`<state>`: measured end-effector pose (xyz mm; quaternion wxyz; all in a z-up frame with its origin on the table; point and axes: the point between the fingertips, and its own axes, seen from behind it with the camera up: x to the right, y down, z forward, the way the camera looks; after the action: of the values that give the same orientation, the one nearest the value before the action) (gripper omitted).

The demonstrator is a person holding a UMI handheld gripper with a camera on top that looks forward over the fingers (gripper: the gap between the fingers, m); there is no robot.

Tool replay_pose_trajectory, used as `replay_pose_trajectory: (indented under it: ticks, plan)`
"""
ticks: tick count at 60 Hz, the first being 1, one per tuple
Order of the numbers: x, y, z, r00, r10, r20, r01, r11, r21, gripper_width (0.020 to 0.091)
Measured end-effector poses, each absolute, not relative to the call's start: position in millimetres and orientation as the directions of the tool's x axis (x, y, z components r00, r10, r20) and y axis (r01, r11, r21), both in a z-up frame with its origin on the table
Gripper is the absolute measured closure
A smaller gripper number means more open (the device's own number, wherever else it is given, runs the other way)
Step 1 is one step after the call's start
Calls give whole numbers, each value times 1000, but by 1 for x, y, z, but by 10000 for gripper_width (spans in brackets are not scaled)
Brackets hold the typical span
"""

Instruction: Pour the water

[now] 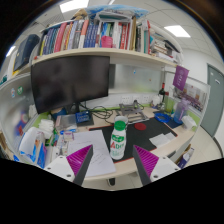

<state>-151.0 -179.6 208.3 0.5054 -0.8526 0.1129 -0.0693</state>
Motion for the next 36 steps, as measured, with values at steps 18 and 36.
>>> replay_pose_trajectory:
  ticks: [18,36]
  plan:
    - [-127,-92,136,997,-68,-20,-47,-422,-905,296]
    - [-113,-44,92,999,36,-21,-6,-372,-928,327]
